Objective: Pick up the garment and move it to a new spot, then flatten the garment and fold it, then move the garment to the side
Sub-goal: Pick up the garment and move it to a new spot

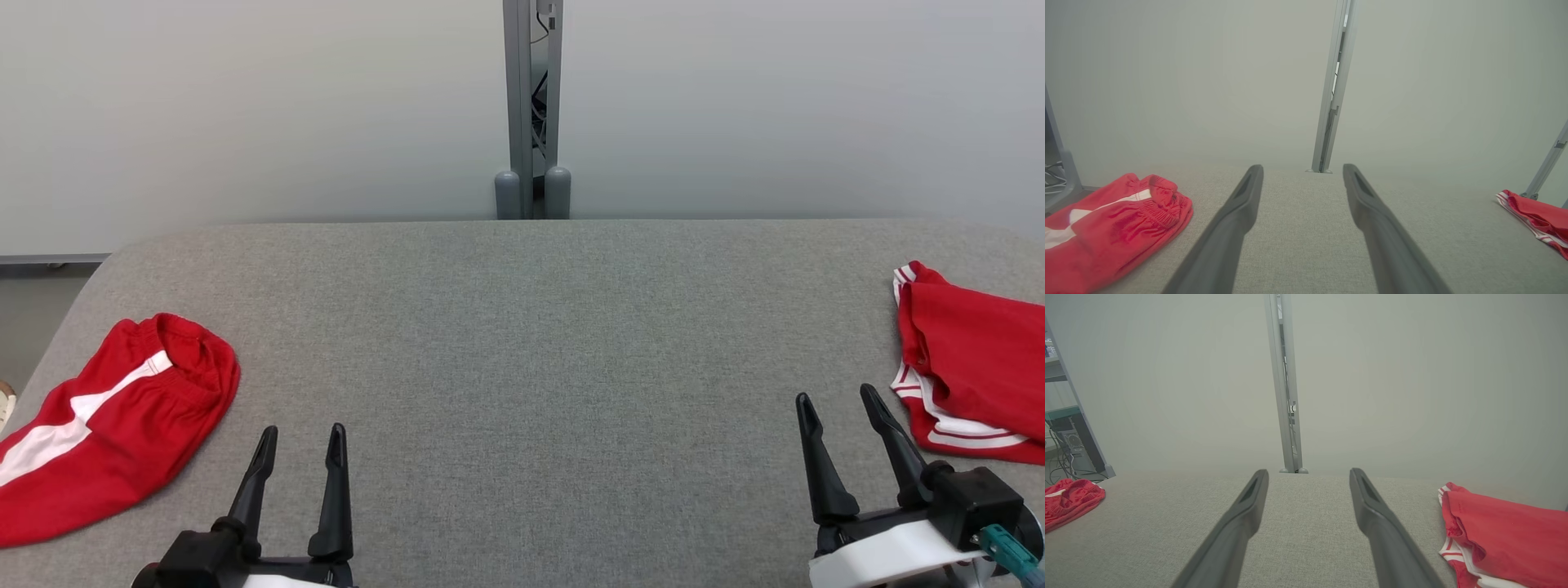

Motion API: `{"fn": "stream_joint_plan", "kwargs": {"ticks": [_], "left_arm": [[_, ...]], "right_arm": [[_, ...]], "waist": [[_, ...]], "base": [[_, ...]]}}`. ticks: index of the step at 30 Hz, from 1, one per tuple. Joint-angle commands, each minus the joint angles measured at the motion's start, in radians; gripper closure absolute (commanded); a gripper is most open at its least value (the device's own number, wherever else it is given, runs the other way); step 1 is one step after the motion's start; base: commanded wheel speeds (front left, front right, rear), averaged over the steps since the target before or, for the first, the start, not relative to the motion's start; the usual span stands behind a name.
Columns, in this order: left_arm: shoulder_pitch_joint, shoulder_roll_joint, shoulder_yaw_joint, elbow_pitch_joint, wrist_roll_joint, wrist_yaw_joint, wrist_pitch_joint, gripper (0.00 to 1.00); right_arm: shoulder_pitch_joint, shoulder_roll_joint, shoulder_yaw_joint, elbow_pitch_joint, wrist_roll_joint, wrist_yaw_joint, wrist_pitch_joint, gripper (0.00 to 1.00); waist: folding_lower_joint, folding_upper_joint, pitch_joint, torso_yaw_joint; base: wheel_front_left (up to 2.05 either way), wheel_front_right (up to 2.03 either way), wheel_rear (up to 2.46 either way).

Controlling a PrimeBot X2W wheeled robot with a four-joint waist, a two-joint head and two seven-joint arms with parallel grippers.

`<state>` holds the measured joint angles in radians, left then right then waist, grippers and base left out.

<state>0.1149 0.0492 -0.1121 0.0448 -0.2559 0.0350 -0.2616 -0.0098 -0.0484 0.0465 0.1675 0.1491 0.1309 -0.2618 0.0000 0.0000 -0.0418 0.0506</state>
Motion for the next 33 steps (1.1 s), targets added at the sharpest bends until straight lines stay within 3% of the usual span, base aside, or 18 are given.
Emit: {"fn": "stream_joint_plan", "kwargs": {"ticks": [1, 12, 22, 33], "left_arm": [[0.004, 0.003, 0.002, 0.002, 0.004, -0.005, -0.004, 0.0], [-0.008, 0.003, -0.006, 0.008, 0.007, 0.002, -0.004, 0.0], [-0.024, 0.004, -0.02, -0.017, -0.026, 0.007, -0.004, 0.0], [-0.032, 0.003, -0.039, -0.026, -0.016, 0.02, -0.004, 0.0]], "right_arm": [[0.009, -0.005, -0.003, -0.002, 0.003, 0.0, -0.005, 0.0], [0.005, -0.005, 0.001, 0.004, -0.021, 0.0, -0.005, 0.0], [-0.004, -0.005, 0.009, -0.001, -0.005, 0.0, -0.005, 0.0], [-0.004, -0.005, 0.018, 0.007, -0.002, 0.0, -0.005, 0.0]], "waist": [[0.0, 0.0, -0.001, 0.0], [0.0, 0.0, 0.005, 0.047], [0.0, 0.0, 0.018, 0.174], [0.0, 0.0, 0.04, 0.358]], "base": [[0.0, 0.0, 0.0], [0.0, 0.0, 0.0], [0.0, 0.0, 0.0], [0.0, 0.0, 0.0]]}}
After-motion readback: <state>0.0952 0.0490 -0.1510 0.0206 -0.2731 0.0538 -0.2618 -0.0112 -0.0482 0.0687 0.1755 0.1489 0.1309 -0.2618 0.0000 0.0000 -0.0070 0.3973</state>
